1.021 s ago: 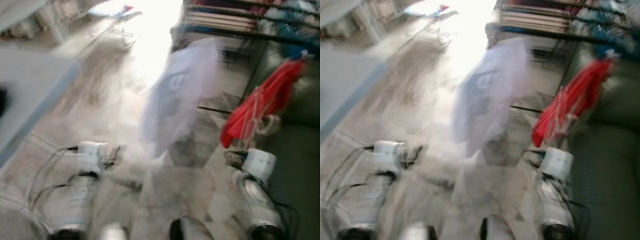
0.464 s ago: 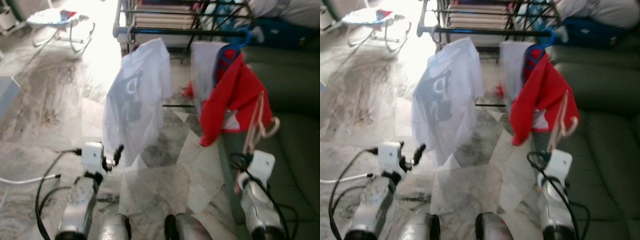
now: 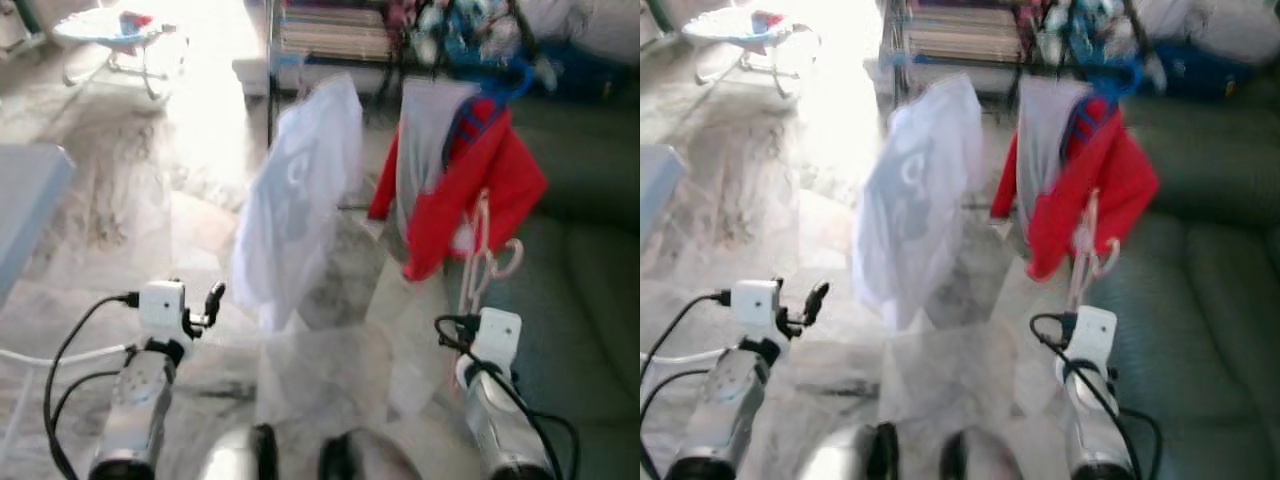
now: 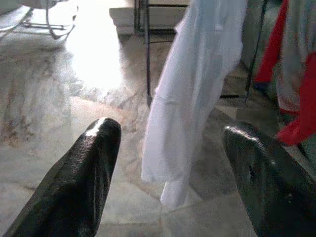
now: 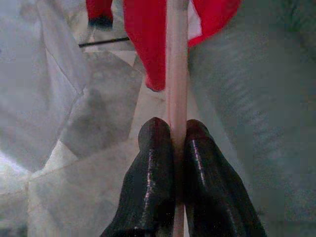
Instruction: Hang hanger
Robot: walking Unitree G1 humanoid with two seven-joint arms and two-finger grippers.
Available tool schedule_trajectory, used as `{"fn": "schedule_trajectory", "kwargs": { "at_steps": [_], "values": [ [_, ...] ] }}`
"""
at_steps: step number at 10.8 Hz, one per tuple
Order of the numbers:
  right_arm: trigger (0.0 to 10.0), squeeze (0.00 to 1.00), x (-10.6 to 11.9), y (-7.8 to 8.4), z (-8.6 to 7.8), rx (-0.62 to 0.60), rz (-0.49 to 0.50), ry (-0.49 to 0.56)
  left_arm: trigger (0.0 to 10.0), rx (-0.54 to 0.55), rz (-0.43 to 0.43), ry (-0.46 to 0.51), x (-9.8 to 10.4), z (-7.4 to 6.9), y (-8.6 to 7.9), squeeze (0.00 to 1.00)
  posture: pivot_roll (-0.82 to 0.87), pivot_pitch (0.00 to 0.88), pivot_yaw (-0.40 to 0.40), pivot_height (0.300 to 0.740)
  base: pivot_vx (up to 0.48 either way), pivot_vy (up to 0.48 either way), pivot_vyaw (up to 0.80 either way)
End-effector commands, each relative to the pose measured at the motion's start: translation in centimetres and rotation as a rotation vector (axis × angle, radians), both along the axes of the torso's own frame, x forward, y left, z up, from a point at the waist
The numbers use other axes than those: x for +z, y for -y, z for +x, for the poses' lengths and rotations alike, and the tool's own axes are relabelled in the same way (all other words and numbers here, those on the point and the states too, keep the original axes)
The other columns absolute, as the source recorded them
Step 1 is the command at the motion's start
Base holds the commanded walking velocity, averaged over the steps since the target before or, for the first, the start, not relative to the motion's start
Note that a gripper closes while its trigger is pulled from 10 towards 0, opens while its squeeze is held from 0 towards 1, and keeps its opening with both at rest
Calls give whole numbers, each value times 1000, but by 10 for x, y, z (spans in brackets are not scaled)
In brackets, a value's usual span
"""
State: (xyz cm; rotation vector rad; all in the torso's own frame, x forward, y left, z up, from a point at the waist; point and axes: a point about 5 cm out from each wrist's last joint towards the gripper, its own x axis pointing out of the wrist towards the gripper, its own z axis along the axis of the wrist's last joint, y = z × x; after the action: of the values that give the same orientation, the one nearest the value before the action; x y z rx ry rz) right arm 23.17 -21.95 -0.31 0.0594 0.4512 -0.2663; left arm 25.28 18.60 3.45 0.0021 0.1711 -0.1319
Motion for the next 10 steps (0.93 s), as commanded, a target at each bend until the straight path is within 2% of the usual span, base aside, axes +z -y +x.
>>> {"fn": "schedule_trajectory", "kwargs": {
  "at_steps": [1,4,5,6,7,8,10],
  "values": [
    [10000,0,1,-2,2,1,11,4,10000,-3,28,-7,-1,-1,0,0,-6,133,-57,740,0,0,0],
    [10000,0,6,-1,10,-3,35,28,10000,-9,40,27,3,1,-1,0,3,137,-62,740,0,0,0],
    [10000,0,10,-8,14,64,69,63,10000,36,106,38,5,2,-10,0,8,146,-62,740,0,0,0],
    [10000,0,15,-22,16,169,111,101,10000,133,155,63,9,-1,-23,0,18,167,-57,740,0,0,0],
    [10000,0,19,-32,16,254,113,126,10000,196,196,81,12,-5,-30,0,22,173,-55,740,0,0,0],
    [10000,0,22,-36,17,292,76,152,10000,186,195,80,11,-9,-28,0,30,185,-54,740,0,0,781],
    [10000,0,23,-36,17,257,88,161,10000,202,200,56,4,-12,-25,0,17,183,-55,740,0,0,722]
  ]
}}
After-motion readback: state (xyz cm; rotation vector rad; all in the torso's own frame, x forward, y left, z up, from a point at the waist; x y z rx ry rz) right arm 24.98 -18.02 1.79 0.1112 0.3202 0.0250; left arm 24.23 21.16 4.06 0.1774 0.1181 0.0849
